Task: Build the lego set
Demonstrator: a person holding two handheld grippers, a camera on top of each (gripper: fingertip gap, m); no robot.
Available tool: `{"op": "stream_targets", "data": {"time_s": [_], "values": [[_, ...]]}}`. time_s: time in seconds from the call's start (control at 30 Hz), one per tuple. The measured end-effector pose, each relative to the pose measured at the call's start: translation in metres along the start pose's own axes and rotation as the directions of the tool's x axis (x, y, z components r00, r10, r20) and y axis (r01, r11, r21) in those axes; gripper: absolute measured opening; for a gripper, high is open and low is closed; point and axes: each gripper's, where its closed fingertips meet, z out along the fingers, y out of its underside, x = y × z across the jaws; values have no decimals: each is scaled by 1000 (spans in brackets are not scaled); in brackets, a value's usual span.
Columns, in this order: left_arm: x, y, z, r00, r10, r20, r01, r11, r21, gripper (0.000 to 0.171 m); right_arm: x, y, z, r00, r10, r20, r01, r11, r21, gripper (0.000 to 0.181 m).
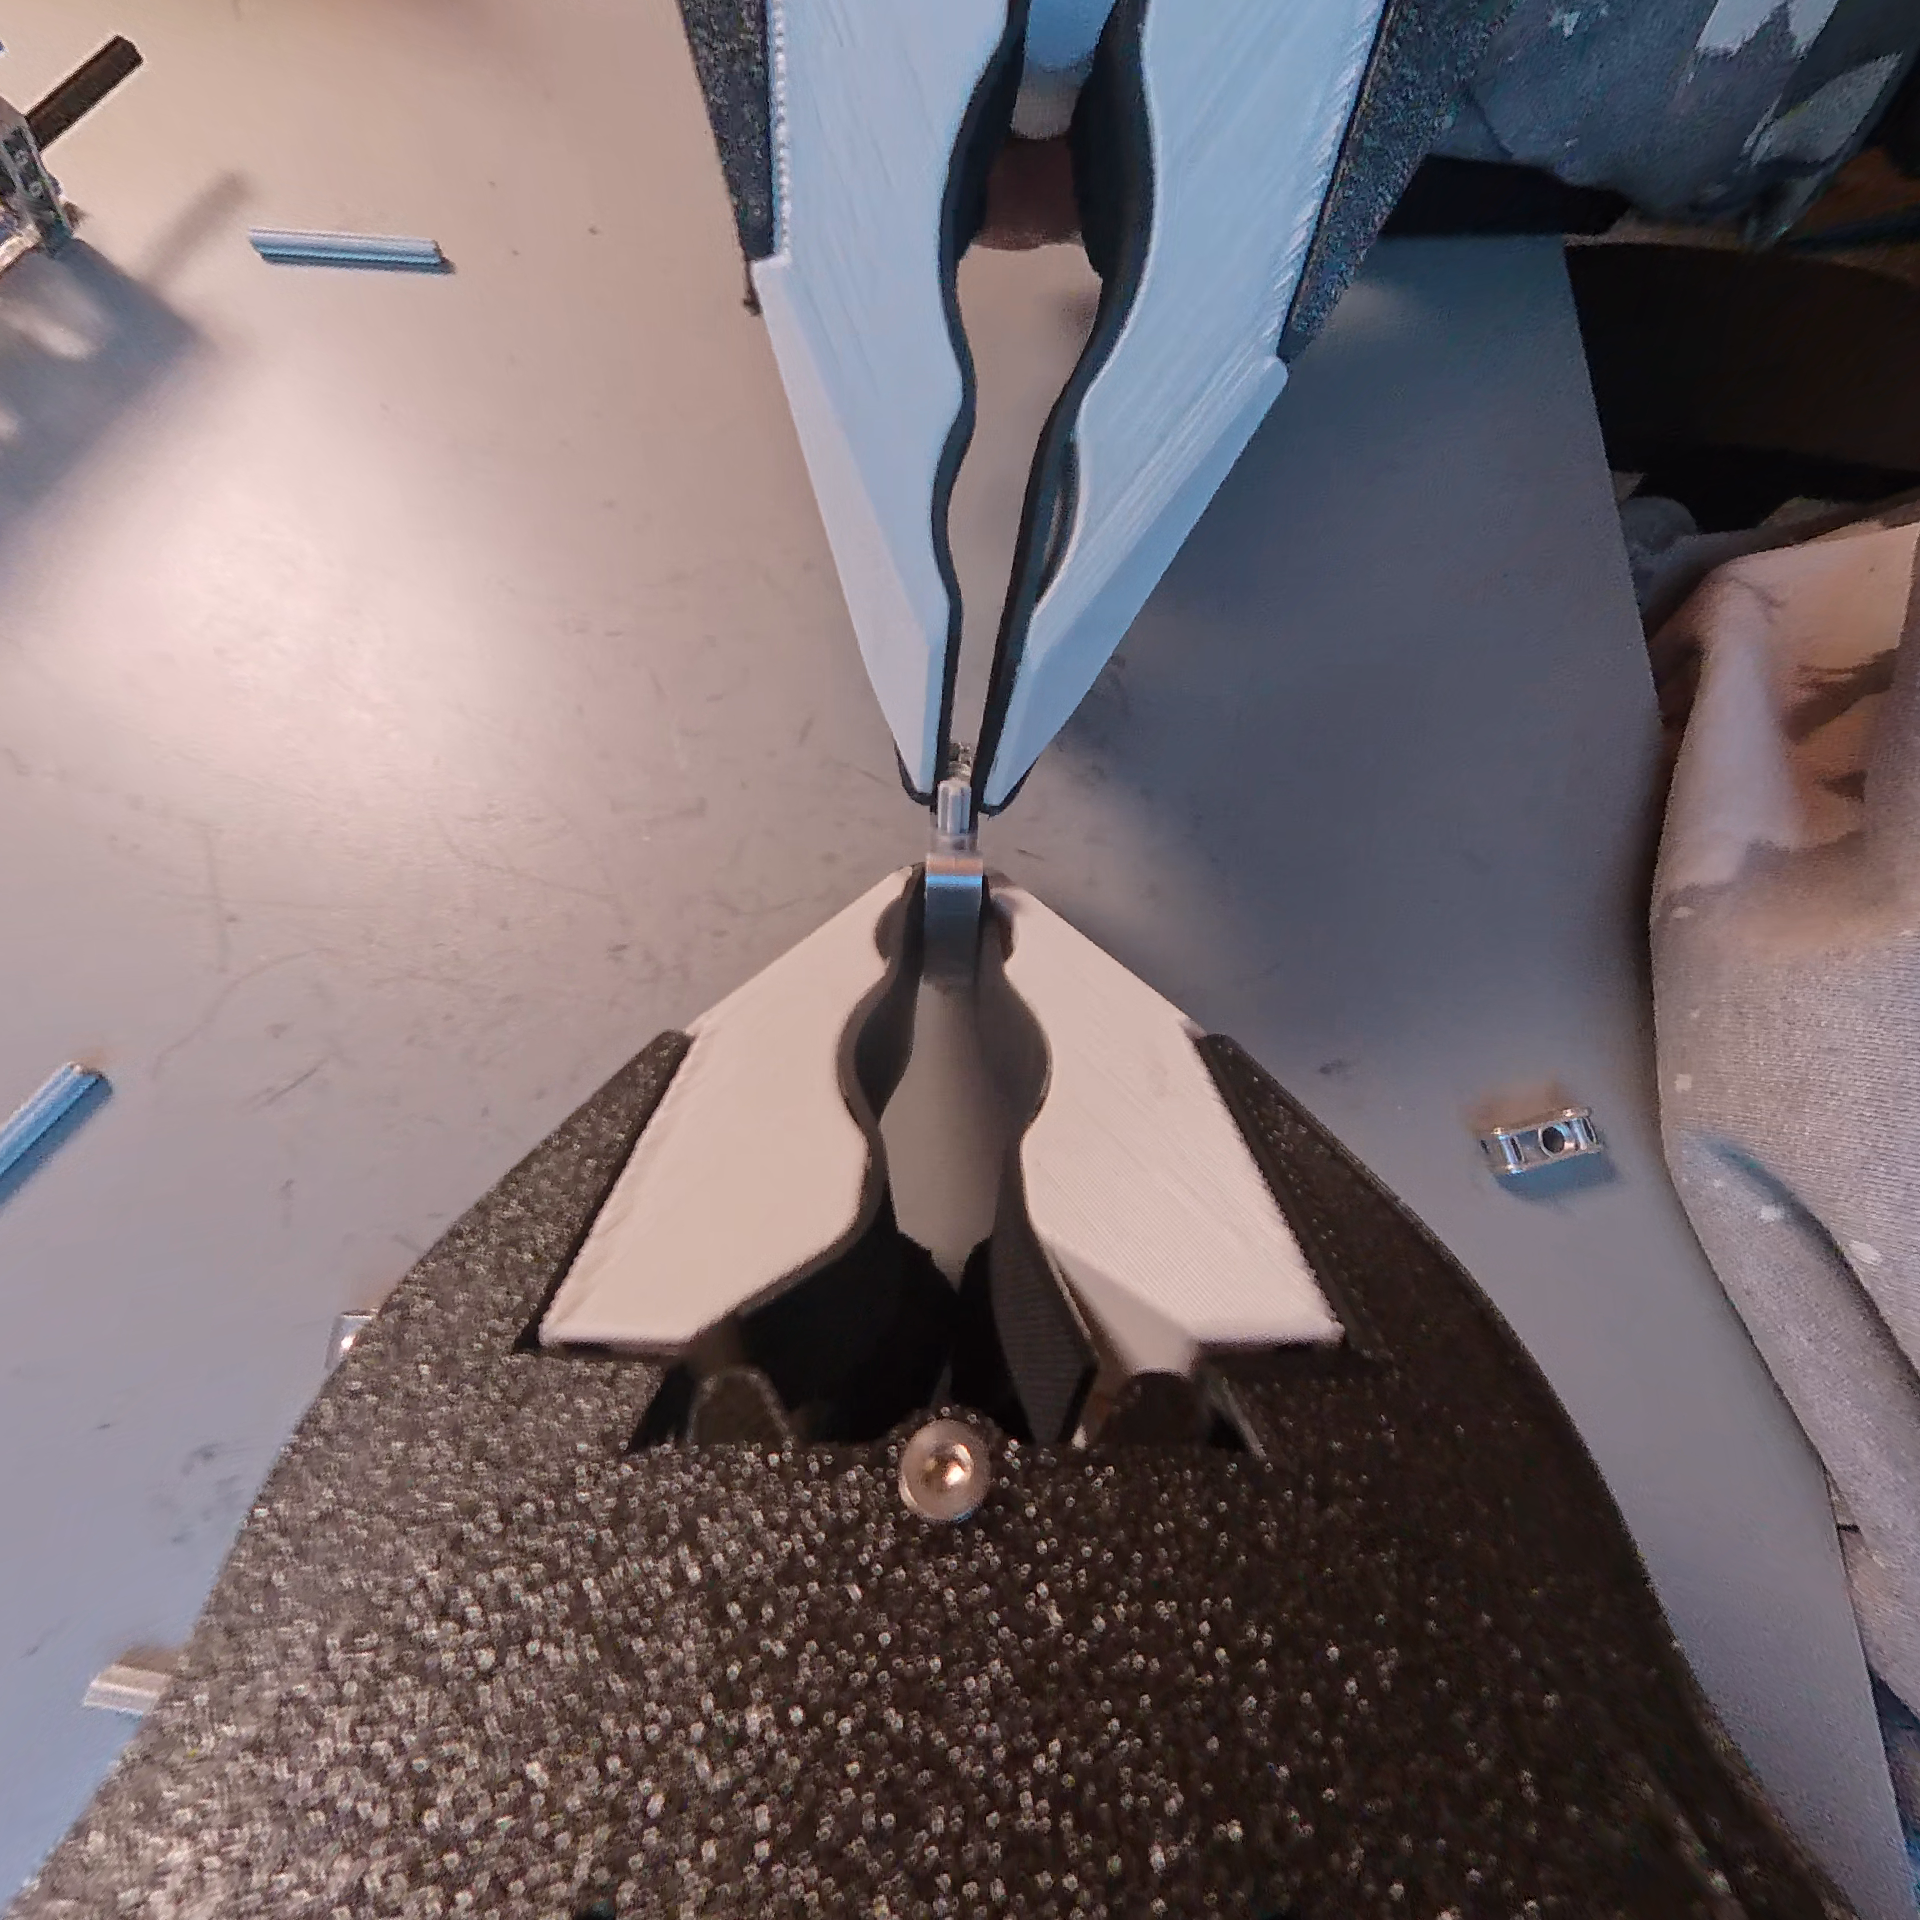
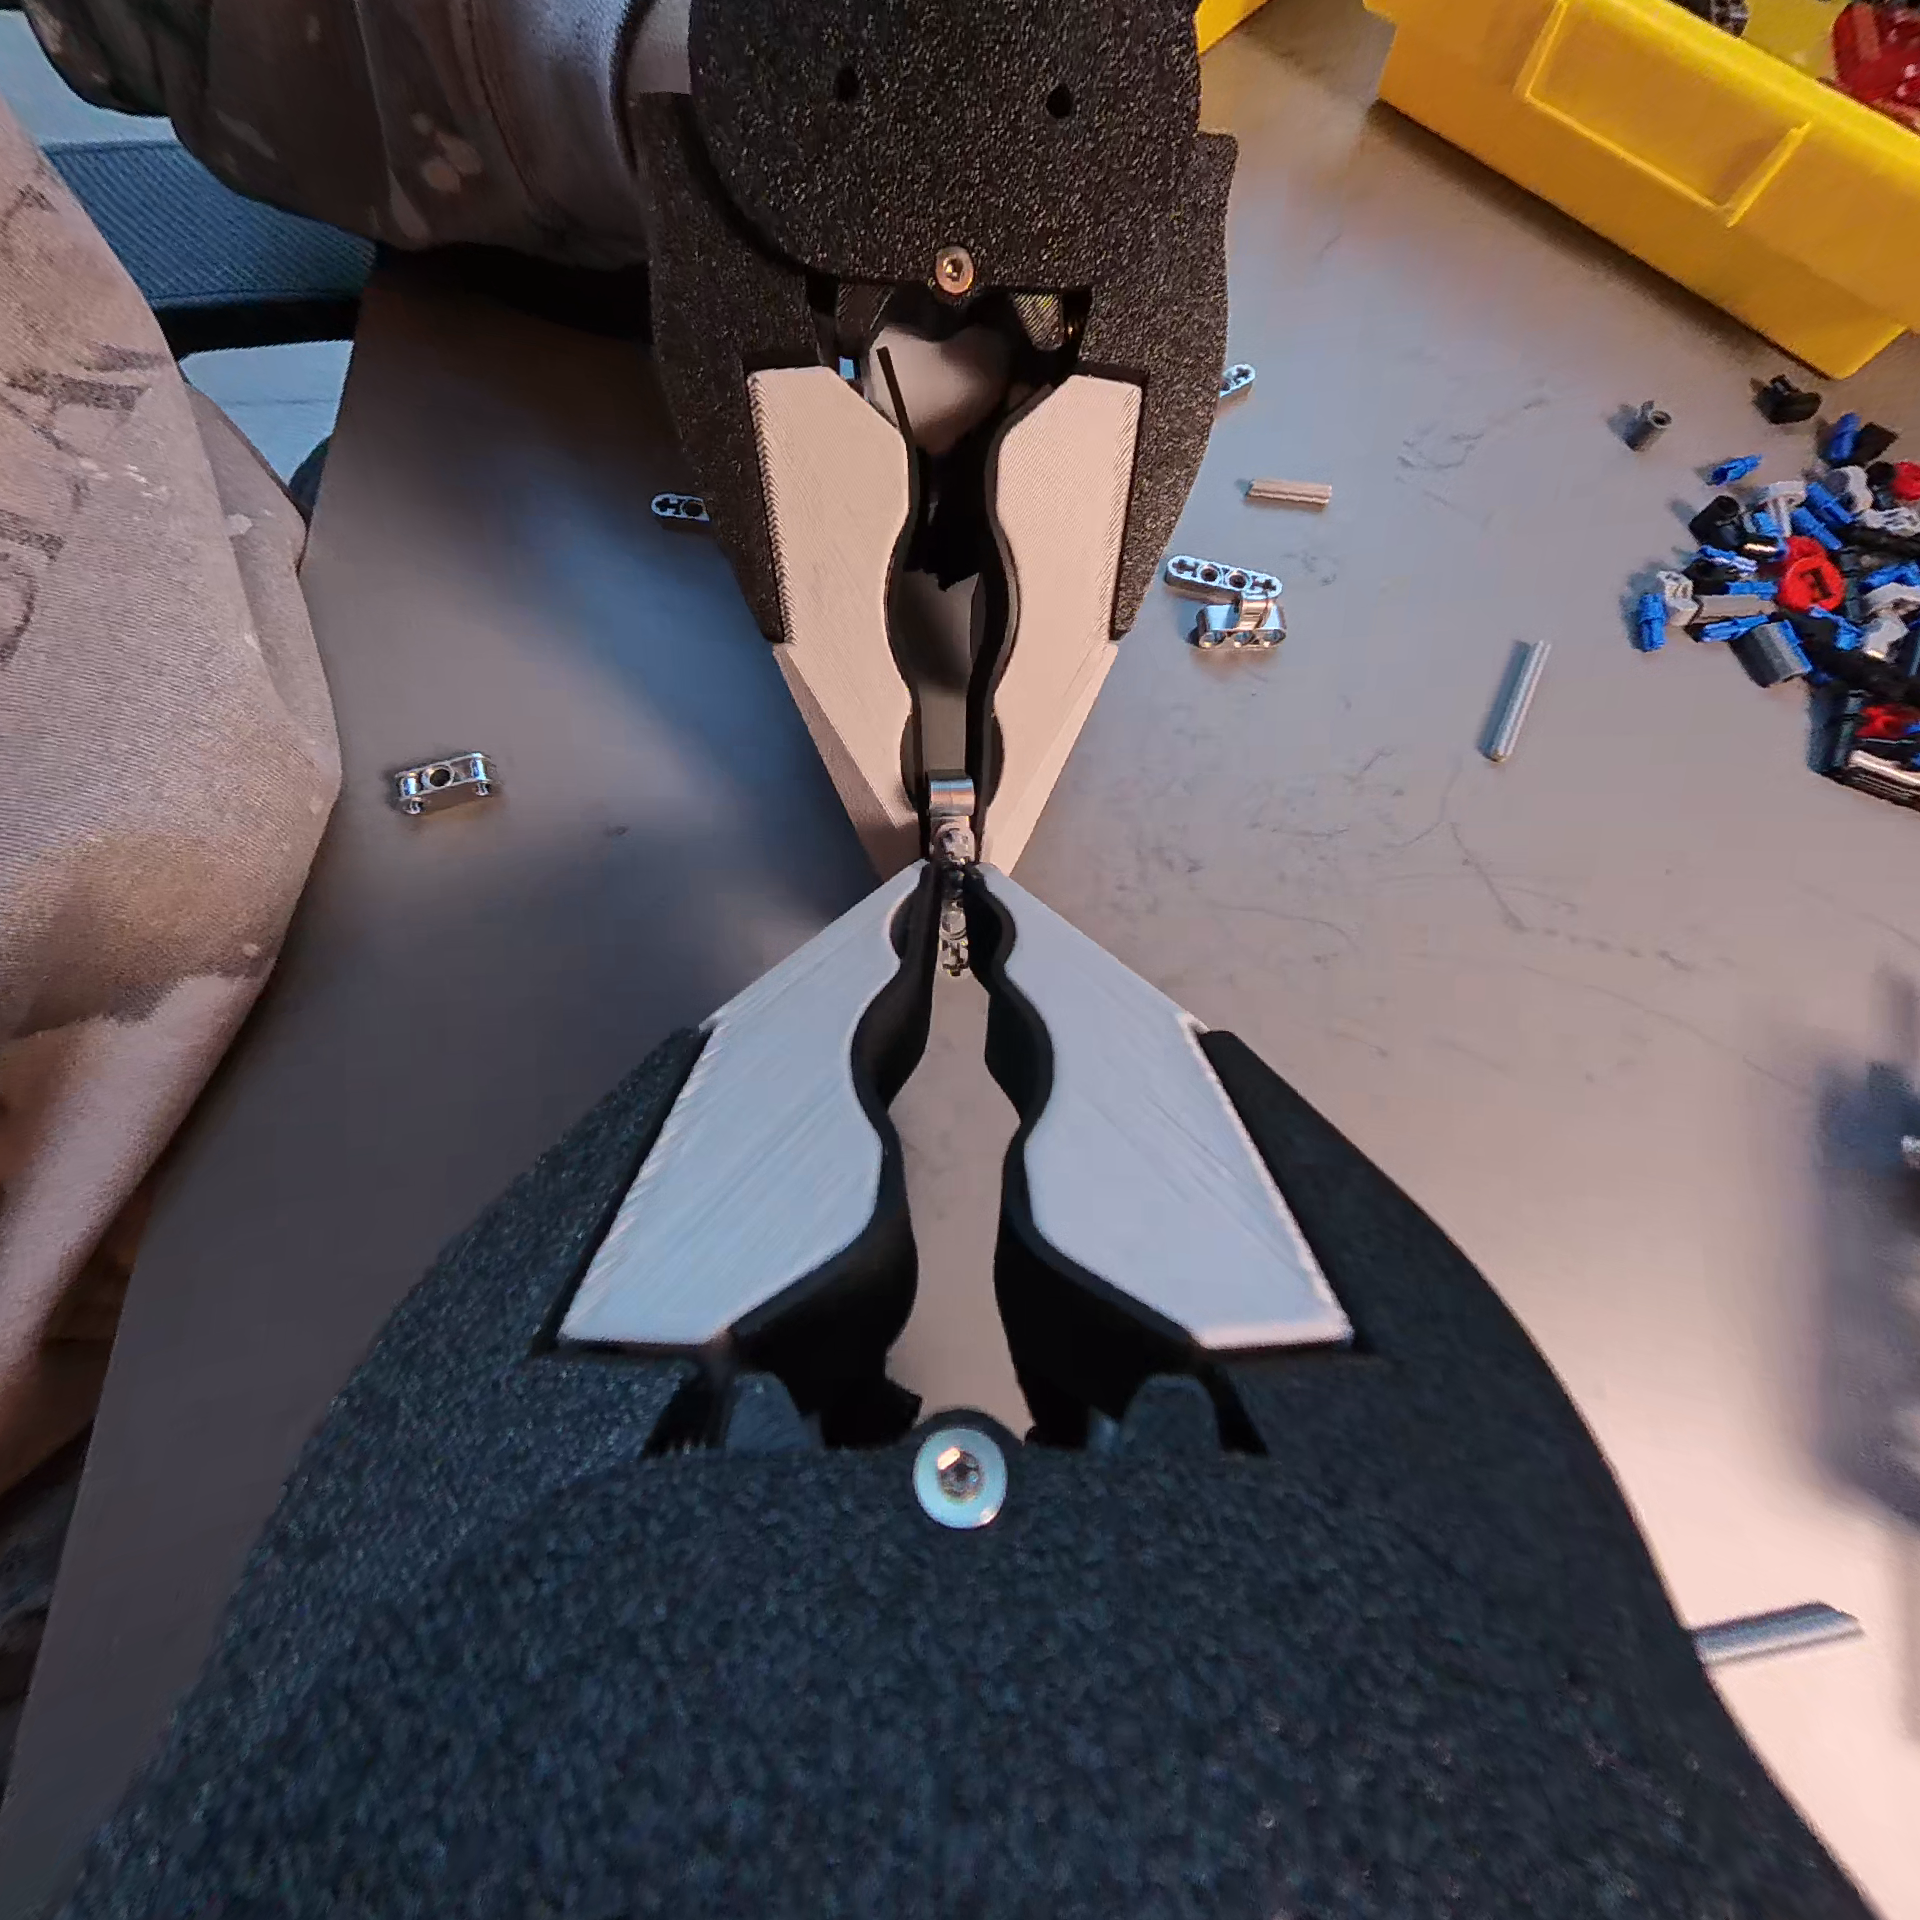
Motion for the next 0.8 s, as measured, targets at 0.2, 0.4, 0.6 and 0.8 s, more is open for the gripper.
{"op": "stream_targets", "data": {"time_s": [0.2, 0.4, 0.6, 0.8], "values": [[-5, -24, -17, 982, -148, -113, 166, 973, 162, 5, 13, -22, -17, 996, 84, 18, -85, 979, 188, 14], [-11, -52, -45, 848, -365, -385, 496, 802, 332, 5, 26, -33, -26, 973, -124, -196, 166, 963, 214, 40], [-14, -64, -55, 644, -478, -597, 732, 610, 302, 5, 28, -51, -19, 864, -304, -401, 389, 909, 151, 48], [-9, -64, -49, 539, -516, -665, 807, 543, 233, 6, 27, -48, -15, 879, -291, -379, 370, 916, 154, 39]]}}
